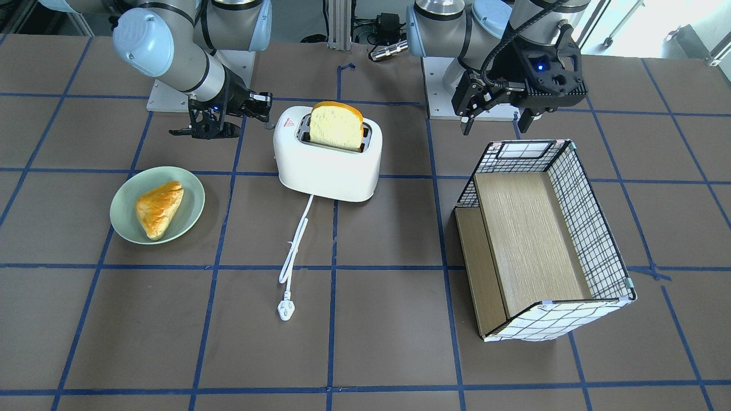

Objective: Press toaster with right arm
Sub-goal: 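Press the toaster lever down with the right gripper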

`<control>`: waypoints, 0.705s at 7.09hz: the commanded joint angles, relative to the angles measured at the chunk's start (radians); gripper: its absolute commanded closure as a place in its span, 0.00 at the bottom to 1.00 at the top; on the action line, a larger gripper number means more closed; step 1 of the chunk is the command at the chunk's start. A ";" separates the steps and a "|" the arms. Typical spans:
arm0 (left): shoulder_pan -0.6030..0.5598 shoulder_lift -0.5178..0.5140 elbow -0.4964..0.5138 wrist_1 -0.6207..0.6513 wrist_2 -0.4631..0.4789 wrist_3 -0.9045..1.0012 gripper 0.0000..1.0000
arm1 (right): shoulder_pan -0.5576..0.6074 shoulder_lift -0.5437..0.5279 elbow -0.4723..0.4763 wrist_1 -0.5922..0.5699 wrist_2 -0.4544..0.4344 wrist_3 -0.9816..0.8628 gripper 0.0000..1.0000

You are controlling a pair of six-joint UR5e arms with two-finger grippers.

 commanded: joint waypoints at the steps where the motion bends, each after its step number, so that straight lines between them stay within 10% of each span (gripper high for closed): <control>1: 0.000 0.000 0.000 0.000 0.000 0.000 0.00 | 0.002 0.008 0.004 -0.009 0.001 -0.008 1.00; 5: 0.000 0.000 0.000 0.000 0.000 0.000 0.00 | 0.002 0.064 0.004 -0.039 0.002 -0.008 1.00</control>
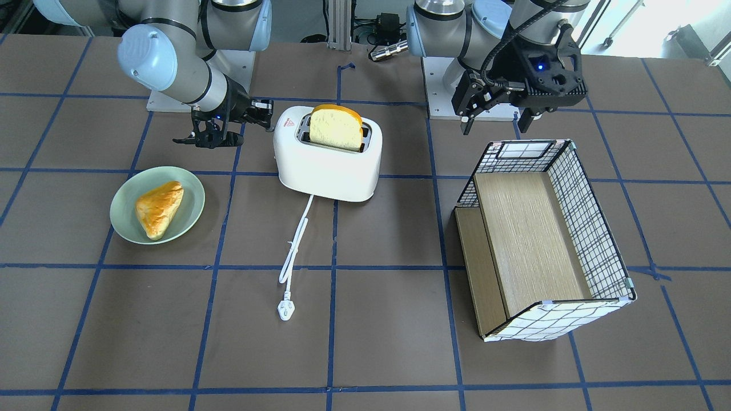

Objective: Press toaster with right arm
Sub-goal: 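Press the toaster lever down with the right gripper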

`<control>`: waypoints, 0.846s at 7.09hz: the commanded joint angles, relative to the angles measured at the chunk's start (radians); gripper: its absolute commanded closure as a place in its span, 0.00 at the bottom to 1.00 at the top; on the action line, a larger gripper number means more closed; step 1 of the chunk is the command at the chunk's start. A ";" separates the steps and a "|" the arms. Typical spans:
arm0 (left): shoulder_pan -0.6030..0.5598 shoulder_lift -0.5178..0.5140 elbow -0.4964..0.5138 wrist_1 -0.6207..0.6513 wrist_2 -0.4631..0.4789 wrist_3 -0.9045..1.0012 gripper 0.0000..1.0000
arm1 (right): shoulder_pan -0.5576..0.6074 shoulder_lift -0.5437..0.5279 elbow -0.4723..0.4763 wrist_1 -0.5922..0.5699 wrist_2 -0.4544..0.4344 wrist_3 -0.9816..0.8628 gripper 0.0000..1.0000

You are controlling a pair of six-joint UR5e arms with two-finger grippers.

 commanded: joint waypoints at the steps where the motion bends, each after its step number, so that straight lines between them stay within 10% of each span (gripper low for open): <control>1: 0.000 0.000 0.000 0.000 0.000 0.000 0.00 | 0.000 0.046 0.000 -0.026 0.000 0.001 1.00; 6: 0.000 0.000 0.000 0.000 0.000 0.000 0.00 | -0.003 0.138 0.002 -0.088 0.000 -0.001 1.00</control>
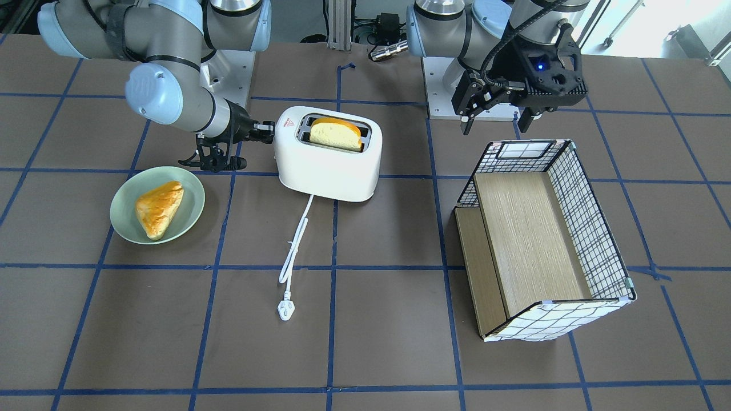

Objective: Press toaster with right arm
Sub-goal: 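Press the toaster lever down with the right gripper, then lift the right gripper up and away from the toaster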

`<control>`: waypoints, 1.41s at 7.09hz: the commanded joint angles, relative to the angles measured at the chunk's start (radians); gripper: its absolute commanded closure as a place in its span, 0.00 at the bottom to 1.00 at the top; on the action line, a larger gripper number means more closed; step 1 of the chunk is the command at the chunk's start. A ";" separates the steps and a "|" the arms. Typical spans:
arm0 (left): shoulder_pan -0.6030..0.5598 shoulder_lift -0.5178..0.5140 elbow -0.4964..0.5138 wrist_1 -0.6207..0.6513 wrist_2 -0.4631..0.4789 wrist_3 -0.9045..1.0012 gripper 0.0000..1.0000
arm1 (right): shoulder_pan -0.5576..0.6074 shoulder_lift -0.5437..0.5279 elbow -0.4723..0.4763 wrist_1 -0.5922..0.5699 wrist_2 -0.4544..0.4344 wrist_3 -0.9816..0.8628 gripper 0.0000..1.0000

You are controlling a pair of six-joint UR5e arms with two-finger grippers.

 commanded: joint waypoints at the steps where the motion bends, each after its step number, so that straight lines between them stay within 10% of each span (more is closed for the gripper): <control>1: 0.000 0.000 0.000 0.000 0.000 0.000 0.00 | -0.001 0.038 0.000 -0.040 -0.003 -0.001 1.00; 7: 0.000 0.000 0.000 0.000 0.000 0.000 0.00 | -0.001 0.039 -0.007 -0.055 -0.022 0.029 1.00; 10: 0.000 0.000 0.000 0.000 0.000 0.000 0.00 | -0.003 -0.028 -0.267 0.128 -0.147 0.101 1.00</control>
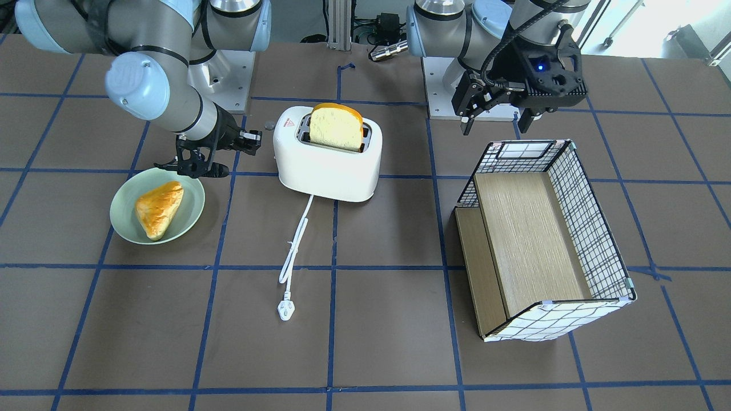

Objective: Press toaster with right arm
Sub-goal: 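Lift the right gripper up and away from the toaster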

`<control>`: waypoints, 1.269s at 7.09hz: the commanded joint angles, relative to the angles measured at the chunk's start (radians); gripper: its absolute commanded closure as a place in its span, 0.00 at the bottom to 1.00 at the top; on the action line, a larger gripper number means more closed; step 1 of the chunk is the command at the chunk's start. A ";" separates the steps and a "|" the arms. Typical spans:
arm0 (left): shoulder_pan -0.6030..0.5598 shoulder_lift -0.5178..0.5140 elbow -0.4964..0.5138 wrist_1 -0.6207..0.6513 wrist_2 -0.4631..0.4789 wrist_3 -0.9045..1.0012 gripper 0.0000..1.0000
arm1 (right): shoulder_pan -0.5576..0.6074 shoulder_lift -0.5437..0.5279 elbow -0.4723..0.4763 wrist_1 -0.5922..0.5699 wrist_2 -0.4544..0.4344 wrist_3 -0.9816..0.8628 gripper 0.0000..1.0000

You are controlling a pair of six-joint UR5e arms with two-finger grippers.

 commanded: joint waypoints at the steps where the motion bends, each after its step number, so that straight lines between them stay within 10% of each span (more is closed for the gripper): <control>1: 0.000 0.000 0.000 0.000 0.000 0.000 0.00 | 0.001 -0.033 -0.206 0.144 -0.111 0.019 0.99; 6: 0.000 0.000 0.000 0.000 0.000 0.000 0.00 | 0.004 -0.034 -0.378 0.083 -0.197 -0.035 0.76; 7: 0.000 0.000 0.000 0.000 0.000 0.000 0.00 | 0.004 -0.034 -0.378 0.042 -0.199 -0.056 0.56; 8: 0.000 0.000 0.000 0.000 0.000 0.000 0.00 | 0.006 -0.033 -0.376 -0.019 -0.238 -0.116 0.15; 9: 0.000 0.000 0.000 0.000 0.000 0.000 0.00 | 0.006 -0.027 -0.376 -0.096 -0.281 -0.206 0.00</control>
